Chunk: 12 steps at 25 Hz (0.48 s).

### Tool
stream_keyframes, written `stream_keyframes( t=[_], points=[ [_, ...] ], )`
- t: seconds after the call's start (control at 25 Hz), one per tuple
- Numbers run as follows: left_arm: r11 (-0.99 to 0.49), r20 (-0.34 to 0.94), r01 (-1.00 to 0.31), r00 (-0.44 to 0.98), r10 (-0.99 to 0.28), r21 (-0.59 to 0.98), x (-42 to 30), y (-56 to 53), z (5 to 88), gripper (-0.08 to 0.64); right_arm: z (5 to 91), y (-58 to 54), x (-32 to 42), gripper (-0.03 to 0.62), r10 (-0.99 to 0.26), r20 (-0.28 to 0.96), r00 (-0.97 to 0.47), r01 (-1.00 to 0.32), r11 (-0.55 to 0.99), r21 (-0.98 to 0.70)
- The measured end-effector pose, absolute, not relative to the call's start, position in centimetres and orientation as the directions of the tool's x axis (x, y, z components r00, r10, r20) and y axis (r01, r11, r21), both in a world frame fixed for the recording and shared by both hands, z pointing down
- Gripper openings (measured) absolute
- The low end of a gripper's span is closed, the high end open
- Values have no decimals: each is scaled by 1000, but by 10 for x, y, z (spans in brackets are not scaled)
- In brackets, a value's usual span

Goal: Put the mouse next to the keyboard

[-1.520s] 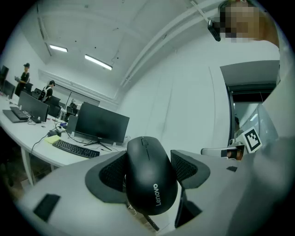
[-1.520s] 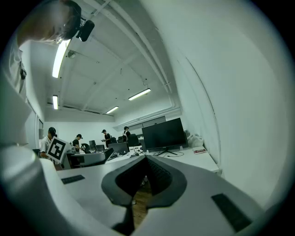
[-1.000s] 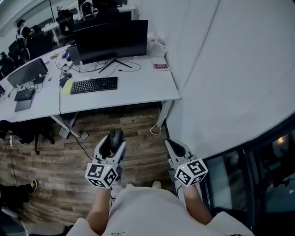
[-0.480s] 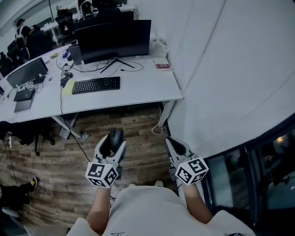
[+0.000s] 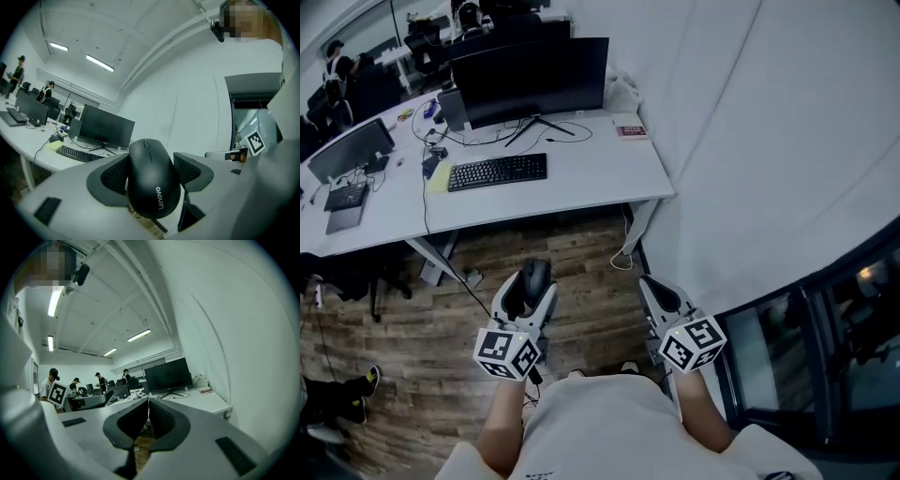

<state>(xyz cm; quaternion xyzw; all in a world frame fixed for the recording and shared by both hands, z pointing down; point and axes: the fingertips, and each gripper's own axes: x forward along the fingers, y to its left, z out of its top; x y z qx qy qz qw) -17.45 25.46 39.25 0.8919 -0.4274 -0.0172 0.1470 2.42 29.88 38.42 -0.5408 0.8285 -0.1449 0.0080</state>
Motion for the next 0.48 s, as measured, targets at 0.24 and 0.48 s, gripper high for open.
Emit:
stream_keyframes(
  t=[0.24,0.48],
  points=[
    [-598,92,-750,642,-761,283,-193,254,394,307,381,301,5,18,-899,149,-412,-899,374,-227],
    [-600,92,-748,644,-759,282,-201,253,396,308,386,298,-3,18,-894,165,-416,-898,376,-229]
  ],
)
